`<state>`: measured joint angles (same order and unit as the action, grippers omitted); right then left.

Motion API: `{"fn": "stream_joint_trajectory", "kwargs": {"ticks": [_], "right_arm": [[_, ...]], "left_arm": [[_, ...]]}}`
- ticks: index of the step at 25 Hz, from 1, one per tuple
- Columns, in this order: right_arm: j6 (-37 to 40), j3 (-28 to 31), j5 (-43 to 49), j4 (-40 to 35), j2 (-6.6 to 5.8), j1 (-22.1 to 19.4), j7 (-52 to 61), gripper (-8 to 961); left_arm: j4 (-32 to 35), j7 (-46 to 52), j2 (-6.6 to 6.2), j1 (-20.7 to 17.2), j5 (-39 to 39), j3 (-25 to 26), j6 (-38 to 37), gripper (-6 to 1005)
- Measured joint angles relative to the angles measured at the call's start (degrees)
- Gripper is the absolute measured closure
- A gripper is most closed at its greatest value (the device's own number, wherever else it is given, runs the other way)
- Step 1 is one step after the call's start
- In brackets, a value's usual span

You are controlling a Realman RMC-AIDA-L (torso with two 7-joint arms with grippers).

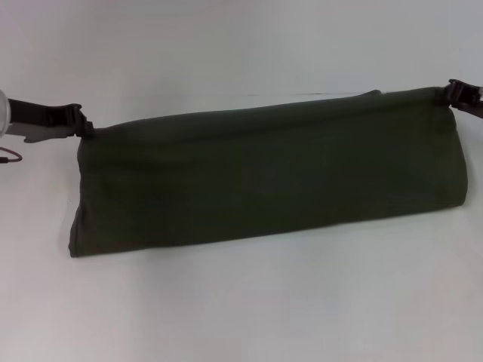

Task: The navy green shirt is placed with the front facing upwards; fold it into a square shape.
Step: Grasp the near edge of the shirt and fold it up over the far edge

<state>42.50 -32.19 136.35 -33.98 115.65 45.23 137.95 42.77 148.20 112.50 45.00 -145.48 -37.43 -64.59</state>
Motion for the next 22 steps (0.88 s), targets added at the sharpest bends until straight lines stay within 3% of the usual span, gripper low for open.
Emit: {"fn": "stream_joint_trajectory", "kwargs": {"ticks": [9,22], "right_arm": [[-9.51,-7.63,0.28,2.98,0.88,3.77,0.39,911],[-13.79,-9.20,0.40,4.68,0.90,5.90,0.27,910]], "left_arm": [[-0.74,0.74,0.13,0.50,0.00,-0.02,3.51,999],[-0.49,1.75,0.65,0.20,-0.16,0.15,4.77,998]]}}
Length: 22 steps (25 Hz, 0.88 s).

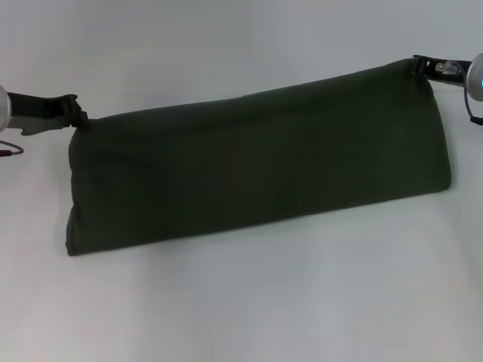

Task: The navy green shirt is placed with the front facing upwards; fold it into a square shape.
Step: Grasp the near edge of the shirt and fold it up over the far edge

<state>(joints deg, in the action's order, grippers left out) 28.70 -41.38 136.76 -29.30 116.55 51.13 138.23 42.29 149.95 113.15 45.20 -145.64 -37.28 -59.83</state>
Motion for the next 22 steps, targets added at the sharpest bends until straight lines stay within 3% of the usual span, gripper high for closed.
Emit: {"fn": "stream_joint_trajectory", "kwargs": {"ticks": [16,22], "right_arm": [[-1.65,-2.07,-0.20,1.16,0.16,1.09,0.16,908],[-1.34,-2.16,-0.06,1.81,-0.98,1.52,0.20,874]], "left_arm": [[0.43,0.01,0.76,-0.17,0.60,0.59,2.53,980],[0.45,1.63,1.31,-0.42,0.69,1.05,4.45,925]]}}
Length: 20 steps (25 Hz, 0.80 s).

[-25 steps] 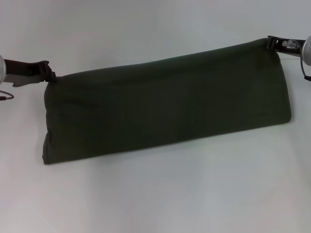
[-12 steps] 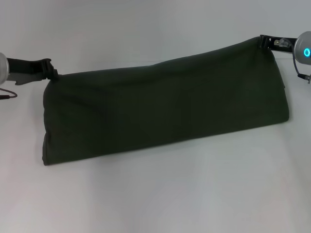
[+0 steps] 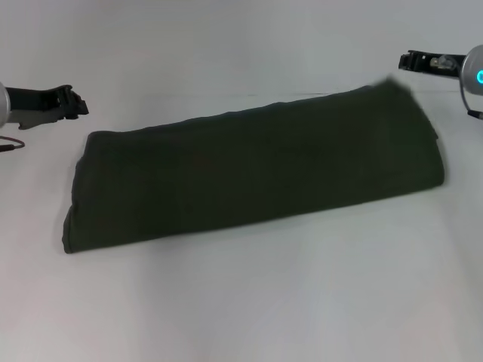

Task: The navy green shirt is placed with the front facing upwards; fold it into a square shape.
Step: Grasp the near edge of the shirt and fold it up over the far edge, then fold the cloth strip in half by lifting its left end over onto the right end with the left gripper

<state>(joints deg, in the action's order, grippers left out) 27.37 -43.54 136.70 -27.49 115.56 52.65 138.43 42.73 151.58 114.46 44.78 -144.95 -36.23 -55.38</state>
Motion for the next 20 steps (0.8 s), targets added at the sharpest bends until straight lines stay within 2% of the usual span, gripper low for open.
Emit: {"fn": "stream_joint_trajectory", "kwargs": {"ticks": [5,9,12,16,18,20], "right_arm": [[1.35,0.38,-0.09,-0.14,-1.83,0.36,0.04,705],[9.73,3.00,-1.61,-3.38,-3.33,-1.58,1.48,503],[20.58,5.18,-8.15,-6.87,-3.77,-6.02,-1.32,409],[34.38,6.47,-21.77,-9.13,-4.22,-14.89,-7.12,322],[39.54,7.29,-27.04,-8.39,-4.54,-18.35,-9.53,278],[45.41,8.24,-31.62,-7.47,-4.80,-22.16,-11.56,275]], "left_arm": [[0.80,1.15,0.73,-0.42,0.33,0.05,0.82,755],[3.87,0.30,1.95,-2.94,5.10,0.11,-0.05,659],[5.62,-3.41,2.41,-7.55,15.53,0.11,-4.15,597],[2.71,-10.25,2.18,-14.30,32.68,2.17,-13.82,514],[0.88,-12.17,2.39,-16.91,36.58,4.62,-18.51,445],[-0.30,-12.66,2.85,-19.03,37.68,6.77,-22.25,350]]}}
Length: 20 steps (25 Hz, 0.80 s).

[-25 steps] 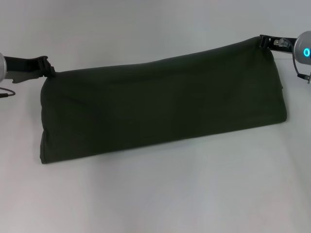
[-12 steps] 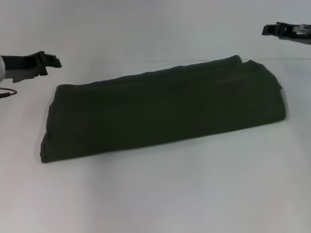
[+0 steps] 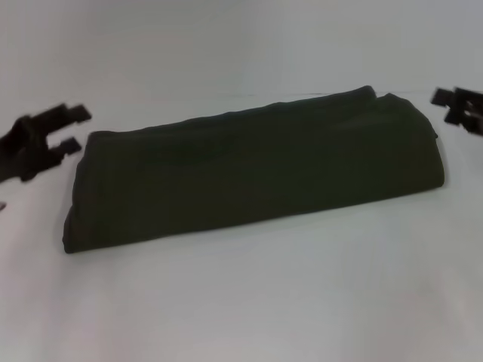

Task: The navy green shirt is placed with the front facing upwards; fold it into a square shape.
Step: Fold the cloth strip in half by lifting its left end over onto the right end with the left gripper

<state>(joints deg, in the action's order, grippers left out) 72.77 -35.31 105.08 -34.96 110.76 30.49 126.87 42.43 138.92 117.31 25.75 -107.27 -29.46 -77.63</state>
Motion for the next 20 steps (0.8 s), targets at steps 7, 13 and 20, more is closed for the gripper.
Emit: {"fn": "stream_joint_trajectory", "kwargs": {"ticks": [7,13,20], "right_arm": [[9.42,0.76,-1.54,0.86,-0.33,-6.26,-0.52,269],[12.04,0.65,-0.72,0.86,-0.49,-6.67,-0.71,268],[12.24,0.79,0.42,1.03,-0.45,-6.70,-1.47,268]], "left_arm": [[-1.01,4.62,1.59,-6.42,-1.13,2.77,-6.60,248],[-1.01,9.12,3.28,-10.11,-1.91,3.07,-8.57,247],[-2.04,11.86,4.42,-12.23,-2.31,3.59,-6.47,247]]}}
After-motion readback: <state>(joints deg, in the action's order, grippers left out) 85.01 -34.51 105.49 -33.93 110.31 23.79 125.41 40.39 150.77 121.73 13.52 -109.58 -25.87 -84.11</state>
